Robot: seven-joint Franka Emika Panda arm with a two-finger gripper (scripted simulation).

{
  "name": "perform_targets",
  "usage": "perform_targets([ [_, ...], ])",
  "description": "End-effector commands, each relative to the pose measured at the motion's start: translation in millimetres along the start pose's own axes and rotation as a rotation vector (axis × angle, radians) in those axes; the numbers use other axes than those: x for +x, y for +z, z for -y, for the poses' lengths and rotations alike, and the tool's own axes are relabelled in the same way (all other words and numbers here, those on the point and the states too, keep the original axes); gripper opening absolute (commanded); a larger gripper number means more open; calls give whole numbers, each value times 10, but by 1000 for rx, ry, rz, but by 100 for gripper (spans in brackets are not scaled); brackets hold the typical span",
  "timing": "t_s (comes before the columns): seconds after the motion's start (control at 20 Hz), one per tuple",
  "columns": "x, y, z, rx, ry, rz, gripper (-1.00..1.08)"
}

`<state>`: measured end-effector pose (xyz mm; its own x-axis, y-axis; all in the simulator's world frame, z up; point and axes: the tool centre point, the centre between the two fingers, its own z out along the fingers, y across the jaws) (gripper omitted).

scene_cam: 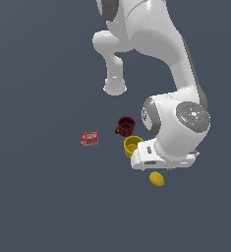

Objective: Pick up a designated object from a clutter of objects.

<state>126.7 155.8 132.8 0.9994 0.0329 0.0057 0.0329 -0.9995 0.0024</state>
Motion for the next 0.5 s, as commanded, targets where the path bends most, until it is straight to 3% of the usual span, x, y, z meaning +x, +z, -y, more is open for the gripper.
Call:
perform_targets([
  [0.0, 45, 171, 83, 1, 9, 1, 100],
  [0.45, 99, 520, 246, 2, 25, 5, 100],
])
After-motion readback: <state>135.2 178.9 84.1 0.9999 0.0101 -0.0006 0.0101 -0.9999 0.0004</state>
